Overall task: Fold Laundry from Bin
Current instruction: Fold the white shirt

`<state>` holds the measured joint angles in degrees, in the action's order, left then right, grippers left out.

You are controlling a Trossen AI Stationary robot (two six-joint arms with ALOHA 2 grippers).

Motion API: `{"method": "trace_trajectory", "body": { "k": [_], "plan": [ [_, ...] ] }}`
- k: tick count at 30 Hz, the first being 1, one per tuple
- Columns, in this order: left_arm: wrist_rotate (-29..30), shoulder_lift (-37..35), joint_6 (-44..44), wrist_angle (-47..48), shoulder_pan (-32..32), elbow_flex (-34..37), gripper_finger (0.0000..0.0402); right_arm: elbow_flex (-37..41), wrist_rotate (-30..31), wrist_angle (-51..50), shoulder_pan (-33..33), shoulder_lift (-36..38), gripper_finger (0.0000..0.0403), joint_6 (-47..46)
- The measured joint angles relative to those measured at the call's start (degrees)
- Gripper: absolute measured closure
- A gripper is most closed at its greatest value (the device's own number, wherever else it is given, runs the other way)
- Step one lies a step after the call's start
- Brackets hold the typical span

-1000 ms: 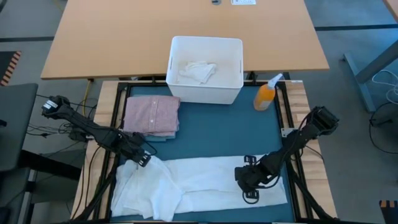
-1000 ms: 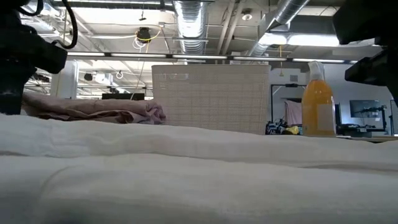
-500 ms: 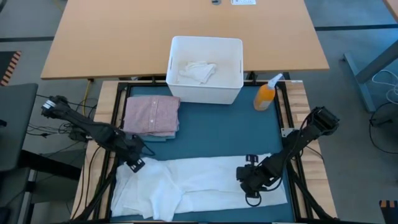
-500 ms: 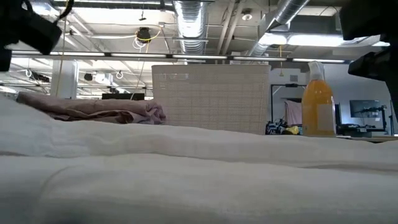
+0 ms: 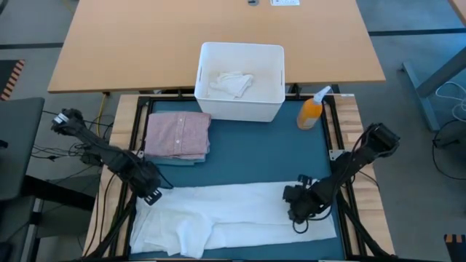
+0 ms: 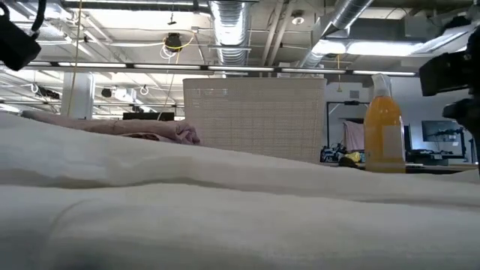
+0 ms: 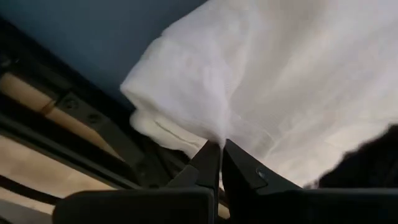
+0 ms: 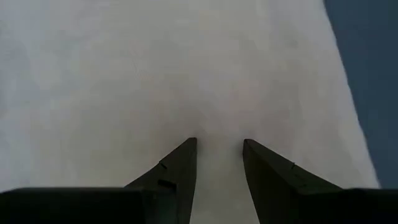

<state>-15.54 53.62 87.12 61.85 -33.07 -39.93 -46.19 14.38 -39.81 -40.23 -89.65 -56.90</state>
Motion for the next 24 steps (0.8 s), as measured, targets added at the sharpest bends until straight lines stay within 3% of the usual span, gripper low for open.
{"method": "trace_trajectory", "body": {
  "k": [10,17,24],
  "plan": [
    [0.3,0.0,5.2,-5.0,-3.0,5.4,0.0401,9.9,10.7,6.4,-2.0,13.6,0.0246,-6.5],
    [-1.8,0.0,5.3,-7.3,-3.0,6.3,0.0401,17.9,9.9,6.7,-1.7,16.2,0.0246,-16.1],
    [-8.0,0.0,5.3,-8.0,-3.0,6.3,0.0401,19.5,10.6,5.8,-1.6,16.4,0.0258,-19.8]
  ]
}}
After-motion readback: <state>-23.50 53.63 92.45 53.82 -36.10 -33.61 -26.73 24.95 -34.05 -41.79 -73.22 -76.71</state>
